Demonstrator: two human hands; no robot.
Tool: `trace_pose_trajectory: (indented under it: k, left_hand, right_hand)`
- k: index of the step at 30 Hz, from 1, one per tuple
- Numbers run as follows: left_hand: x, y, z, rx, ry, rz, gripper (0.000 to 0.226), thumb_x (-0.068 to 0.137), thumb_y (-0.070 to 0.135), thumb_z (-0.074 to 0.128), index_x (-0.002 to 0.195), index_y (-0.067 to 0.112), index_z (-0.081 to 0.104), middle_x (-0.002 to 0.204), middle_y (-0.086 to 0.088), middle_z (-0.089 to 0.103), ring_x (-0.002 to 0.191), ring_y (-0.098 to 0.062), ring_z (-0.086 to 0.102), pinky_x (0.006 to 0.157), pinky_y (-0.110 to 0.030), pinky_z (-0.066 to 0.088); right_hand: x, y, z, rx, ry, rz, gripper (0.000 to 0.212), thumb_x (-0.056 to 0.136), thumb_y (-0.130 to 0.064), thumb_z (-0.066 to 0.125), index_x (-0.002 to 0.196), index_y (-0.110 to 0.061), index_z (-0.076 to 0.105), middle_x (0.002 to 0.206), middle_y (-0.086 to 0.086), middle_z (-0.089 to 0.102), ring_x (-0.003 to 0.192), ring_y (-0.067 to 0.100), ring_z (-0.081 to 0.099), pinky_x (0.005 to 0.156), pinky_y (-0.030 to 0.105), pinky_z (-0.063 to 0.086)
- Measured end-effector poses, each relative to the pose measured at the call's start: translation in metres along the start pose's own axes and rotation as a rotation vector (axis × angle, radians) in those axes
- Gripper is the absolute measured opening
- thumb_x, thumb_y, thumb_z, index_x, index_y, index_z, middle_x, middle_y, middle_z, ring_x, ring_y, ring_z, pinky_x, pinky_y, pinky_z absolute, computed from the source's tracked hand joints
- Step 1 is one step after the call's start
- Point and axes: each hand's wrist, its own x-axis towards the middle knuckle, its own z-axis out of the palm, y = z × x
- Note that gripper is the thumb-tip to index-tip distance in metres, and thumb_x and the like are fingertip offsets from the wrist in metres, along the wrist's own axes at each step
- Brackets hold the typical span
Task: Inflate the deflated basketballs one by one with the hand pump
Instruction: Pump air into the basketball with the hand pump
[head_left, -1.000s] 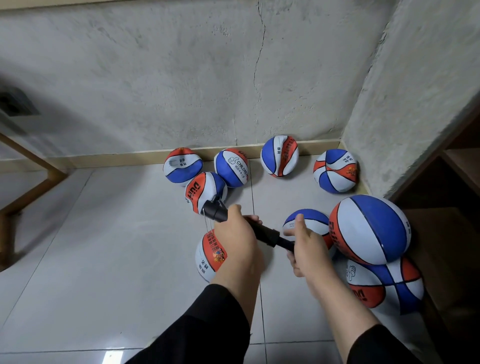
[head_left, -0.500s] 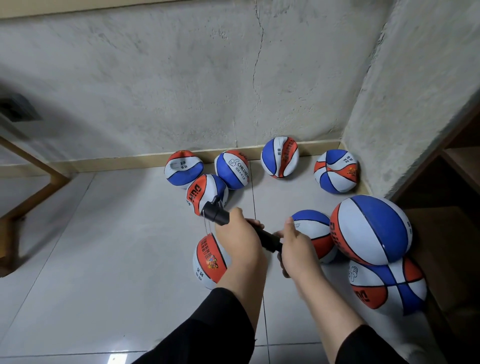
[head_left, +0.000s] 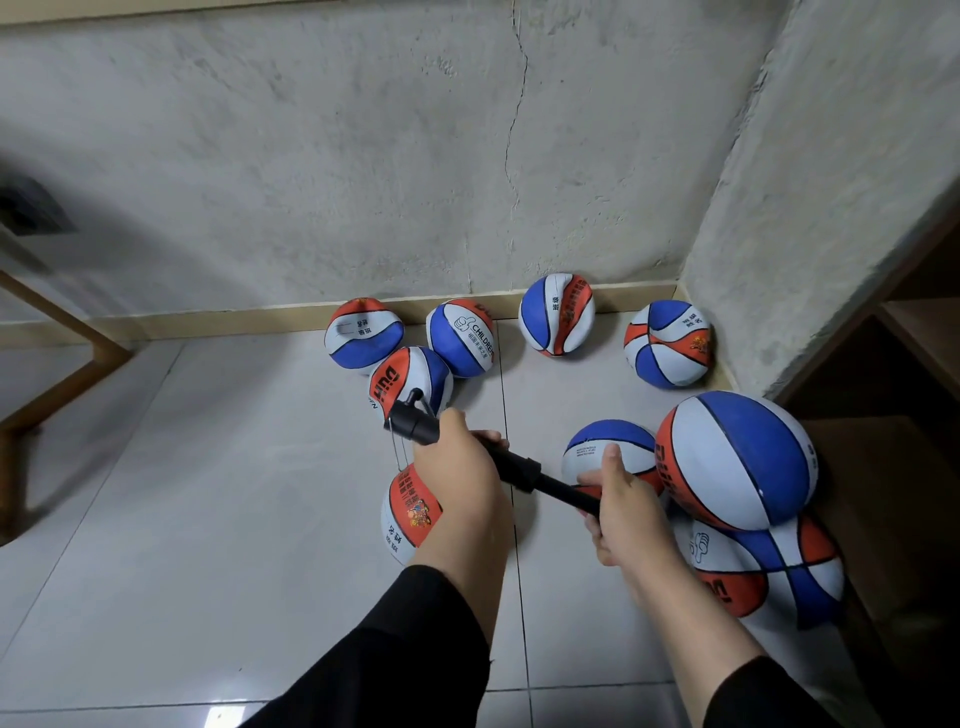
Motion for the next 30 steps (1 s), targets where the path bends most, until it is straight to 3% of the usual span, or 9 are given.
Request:
trace_pose_trajectory:
  k: [2, 4, 8, 12, 16, 20, 24, 27, 30]
  left_hand:
    - [-0.005, -0.002, 0.003, -0.033, -0.011, 0.019, 0.028, 0.095, 0.020, 0.049, 0.116, 0.004, 0.058, 0.054, -0.003, 0.061, 0.050, -0.017, 0.062, 0.052, -0.026, 0.050]
    - [-0.011, -0.003, 0.004, -0.035, -0.030, 0.031, 0.021, 0.094, 0.017, 0.048, 0.109, 0.004, 0.056, 0.053, -0.004, 0.058, 0.048, -0.018, 0.060, 0.051, -0.026, 0.049]
    - [-0.020, -0.001, 0.004, -0.073, -0.063, 0.007, 0.014, 0.096, 0.015, 0.048, 0.104, 0.005, 0.054, 0.055, -0.006, 0.058, 0.049, -0.019, 0.059, 0.062, -0.035, 0.052]
    - [-0.017, -0.002, 0.003, -0.044, -0.083, 0.018, 0.014, 0.097, 0.016, 0.048, 0.106, 0.007, 0.054, 0.056, -0.006, 0.059, 0.051, -0.019, 0.059, 0.058, -0.030, 0.050]
    - [-0.003, 0.002, -0.001, -0.007, -0.046, 0.021, 0.014, 0.099, 0.021, 0.051, 0.106, 0.011, 0.058, 0.058, -0.004, 0.065, 0.049, -0.014, 0.063, 0.051, -0.025, 0.050]
    - [0.009, 0.007, -0.005, -0.021, -0.012, 0.037, 0.019, 0.098, 0.020, 0.050, 0.112, 0.009, 0.058, 0.060, -0.006, 0.064, 0.048, -0.015, 0.062, 0.041, -0.018, 0.045]
    - [0.007, 0.004, -0.006, 0.018, 0.003, 0.036, 0.031, 0.097, 0.023, 0.049, 0.118, 0.003, 0.061, 0.061, -0.004, 0.064, 0.049, -0.014, 0.063, 0.048, -0.021, 0.049]
    - [0.000, 0.000, -0.004, 0.014, 0.009, 0.017, 0.032, 0.097, 0.023, 0.050, 0.118, 0.002, 0.062, 0.060, -0.004, 0.064, 0.047, -0.014, 0.063, 0.048, -0.023, 0.050]
    - [-0.011, -0.002, 0.002, -0.019, -0.013, 0.034, 0.023, 0.095, 0.018, 0.049, 0.110, 0.003, 0.057, 0.055, -0.004, 0.061, 0.048, -0.018, 0.061, 0.052, -0.027, 0.048]
  right_hand:
    - [0.000, -0.003, 0.007, -0.050, -0.018, -0.040, 0.059, 0.108, -0.051, 0.025, 0.118, -0.013, 0.069, 0.073, -0.001, 0.058, 0.058, 0.016, 0.051, 0.050, 0.027, 0.035]
    - [-0.003, -0.010, 0.017, -0.081, -0.012, -0.085, 0.061, 0.107, -0.057, 0.024, 0.102, -0.019, 0.072, 0.068, 0.001, 0.057, 0.062, 0.020, 0.050, 0.054, 0.028, 0.036]
    - [-0.003, -0.022, 0.030, -0.163, -0.002, -0.189, 0.062, 0.107, -0.056, 0.023, 0.087, -0.021, 0.070, 0.068, 0.002, 0.060, 0.067, 0.025, 0.052, 0.066, 0.030, 0.038]
    - [-0.005, -0.016, 0.030, -0.122, -0.030, -0.190, 0.060, 0.108, -0.054, 0.027, 0.087, -0.015, 0.067, 0.065, 0.000, 0.056, 0.059, 0.018, 0.049, 0.057, 0.027, 0.035]
    - [0.004, -0.010, 0.013, -0.113, 0.005, -0.144, 0.059, 0.108, -0.054, 0.026, 0.107, -0.015, 0.071, 0.078, 0.001, 0.065, 0.062, 0.013, 0.054, 0.053, 0.025, 0.037]
    - [0.009, 0.005, -0.009, 0.006, 0.054, 0.019, 0.063, 0.106, -0.058, 0.028, 0.102, -0.014, 0.073, 0.089, 0.015, 0.073, 0.037, 0.010, 0.050, 0.039, 0.017, 0.033]
    - [0.012, 0.011, -0.004, -0.085, 0.037, -0.059, 0.068, 0.103, -0.062, 0.026, 0.098, -0.013, 0.073, 0.080, 0.007, 0.065, 0.057, 0.017, 0.053, 0.051, 0.026, 0.040]
    - [0.008, 0.003, 0.011, -0.076, 0.019, -0.094, 0.066, 0.098, -0.066, 0.024, 0.090, -0.019, 0.071, 0.084, 0.002, 0.066, 0.080, 0.027, 0.062, 0.070, 0.036, 0.047]
    - [0.002, -0.006, 0.026, -0.060, 0.028, -0.121, 0.065, 0.100, -0.066, 0.027, 0.084, -0.021, 0.071, 0.071, 0.003, 0.063, 0.073, 0.028, 0.059, 0.070, 0.035, 0.045]
